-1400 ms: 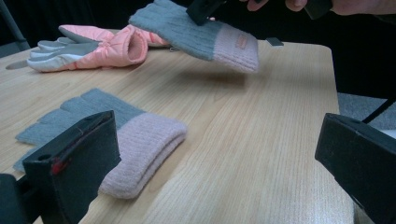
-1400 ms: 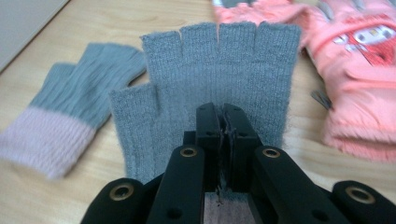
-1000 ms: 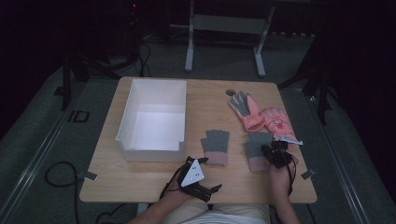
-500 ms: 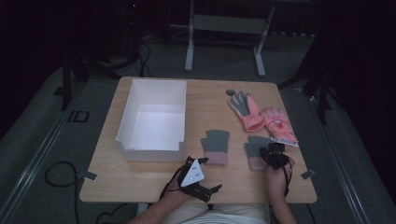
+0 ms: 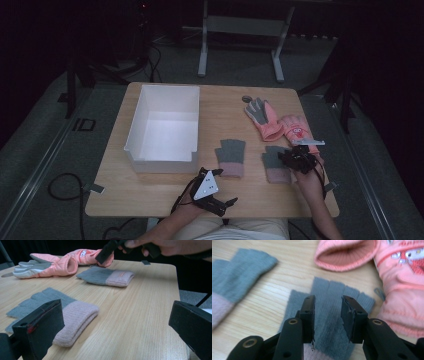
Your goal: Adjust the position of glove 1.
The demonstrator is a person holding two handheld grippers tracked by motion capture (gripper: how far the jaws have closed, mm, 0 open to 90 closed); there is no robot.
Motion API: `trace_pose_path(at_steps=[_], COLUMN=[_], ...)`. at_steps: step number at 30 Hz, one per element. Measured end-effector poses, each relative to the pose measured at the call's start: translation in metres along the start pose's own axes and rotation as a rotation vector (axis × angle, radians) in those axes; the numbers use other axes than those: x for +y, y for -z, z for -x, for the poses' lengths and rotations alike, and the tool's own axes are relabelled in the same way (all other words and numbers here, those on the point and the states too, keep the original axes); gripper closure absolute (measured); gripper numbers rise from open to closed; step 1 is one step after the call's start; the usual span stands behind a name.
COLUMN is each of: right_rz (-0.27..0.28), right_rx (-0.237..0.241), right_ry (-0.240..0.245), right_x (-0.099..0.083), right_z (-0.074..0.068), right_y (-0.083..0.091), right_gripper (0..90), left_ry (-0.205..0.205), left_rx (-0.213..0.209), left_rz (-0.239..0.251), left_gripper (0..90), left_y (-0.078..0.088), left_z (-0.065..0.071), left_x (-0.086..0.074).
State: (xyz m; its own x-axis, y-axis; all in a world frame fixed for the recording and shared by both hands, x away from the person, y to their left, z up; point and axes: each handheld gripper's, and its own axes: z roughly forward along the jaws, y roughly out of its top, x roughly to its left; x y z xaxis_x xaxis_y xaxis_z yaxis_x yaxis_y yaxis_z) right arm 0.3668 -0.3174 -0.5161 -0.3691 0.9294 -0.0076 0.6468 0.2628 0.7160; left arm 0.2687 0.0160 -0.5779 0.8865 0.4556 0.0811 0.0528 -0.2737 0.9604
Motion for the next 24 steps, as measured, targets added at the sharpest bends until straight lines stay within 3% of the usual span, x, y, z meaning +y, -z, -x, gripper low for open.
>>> trace_pose_path(at_steps=[3,6,7,9,15,20,24], right_rz=[-0.002,-0.03,-0.04,-0.045,-0.08,-0.087,-0.118], right_rx=[0.016,-0.009,0.002,0.048,0.071,0.065,0.048], right_ry=[0.053,0.145,0.151,0.14,0.111,0.088,0.079], right_x=[0.007,0.01,0.01,0.008,-0.004,-0.009,-0.015], right_z=[0.003,0.002,0.002,0.004,0.006,0.006,0.005], right_y=[0.006,0.007,0.007,0.007,-0.002,-0.01,-0.018], right_gripper=[63.2,62.3,62.3,62.3,62.9,61.0,65.1], left_ry=[0.001,0.004,0.003,0.003,0.002,0.003,0.004], left_rx=[-0.001,0.002,0.004,0.006,0.006,0.006,0.002], left_rz=[-0.003,0.002,0.001,0.0,0.001,0.0,0.003], left_gripper=[0.0,0.0,0.0,0.0,0.0,0.0,0.0], left_y=[0.0,0.0,0.0,0.0,0.0,0.0,0.0], left_z=[0.0,0.0,0.0,0.0,0.0,0.0,0.0], left_x=[0.0,0.0,0.0,0.0,0.0,0.0,0.0])
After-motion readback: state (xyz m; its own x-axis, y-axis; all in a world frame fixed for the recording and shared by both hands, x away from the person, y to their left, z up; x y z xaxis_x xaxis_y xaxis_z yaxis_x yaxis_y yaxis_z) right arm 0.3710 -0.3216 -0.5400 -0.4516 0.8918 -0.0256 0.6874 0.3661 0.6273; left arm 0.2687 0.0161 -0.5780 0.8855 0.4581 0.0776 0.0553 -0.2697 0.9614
